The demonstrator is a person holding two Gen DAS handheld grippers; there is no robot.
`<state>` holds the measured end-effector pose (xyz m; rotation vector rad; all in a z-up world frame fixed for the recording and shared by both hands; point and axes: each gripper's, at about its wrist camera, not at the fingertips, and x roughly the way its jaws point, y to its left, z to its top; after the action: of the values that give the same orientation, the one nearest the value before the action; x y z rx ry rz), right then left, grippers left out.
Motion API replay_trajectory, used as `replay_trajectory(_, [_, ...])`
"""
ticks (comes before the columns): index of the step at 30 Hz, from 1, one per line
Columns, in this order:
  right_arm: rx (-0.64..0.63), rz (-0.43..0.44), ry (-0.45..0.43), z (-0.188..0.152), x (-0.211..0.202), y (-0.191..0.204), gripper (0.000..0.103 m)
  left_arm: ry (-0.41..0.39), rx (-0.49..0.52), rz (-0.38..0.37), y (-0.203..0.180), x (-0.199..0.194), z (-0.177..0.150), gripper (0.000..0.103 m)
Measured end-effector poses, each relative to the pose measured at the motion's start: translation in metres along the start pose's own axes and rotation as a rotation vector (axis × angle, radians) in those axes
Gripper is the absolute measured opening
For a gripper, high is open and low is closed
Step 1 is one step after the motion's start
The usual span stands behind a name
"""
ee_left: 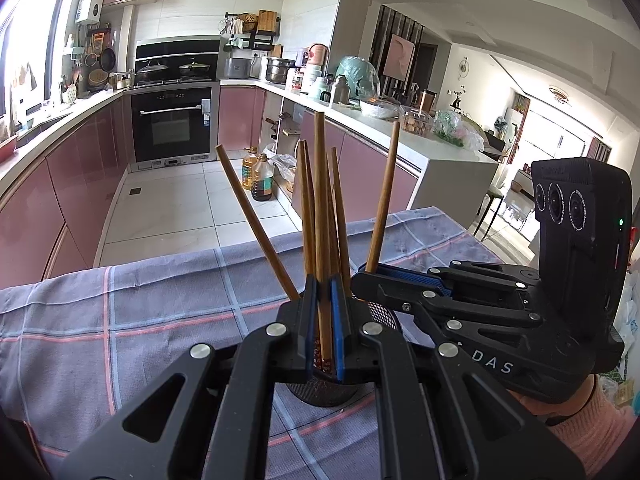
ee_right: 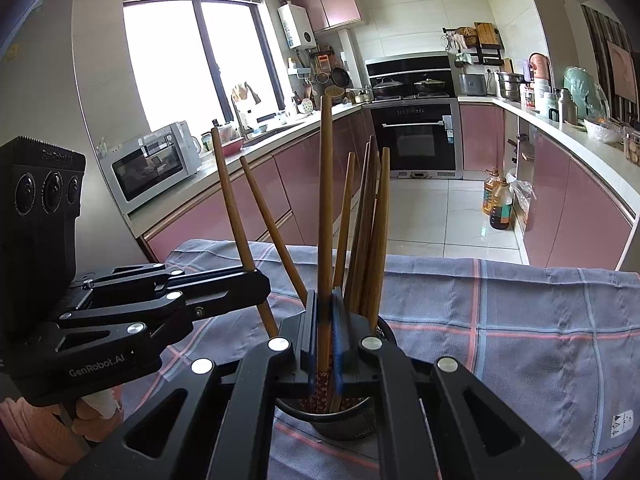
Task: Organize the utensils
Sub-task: 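Lower the chopsticks into the mesh holder with both grippers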
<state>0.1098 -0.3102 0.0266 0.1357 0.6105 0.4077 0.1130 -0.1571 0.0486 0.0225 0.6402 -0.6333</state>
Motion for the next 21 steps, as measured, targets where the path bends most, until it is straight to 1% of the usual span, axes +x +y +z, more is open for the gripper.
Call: replay_trajectory(21, [0.037, -0.002, 0.021, 0.002, 0.016, -0.008, 0.006, 0.04, -0.034, 0.009, 0.014, 0.031, 0.005, 0.008])
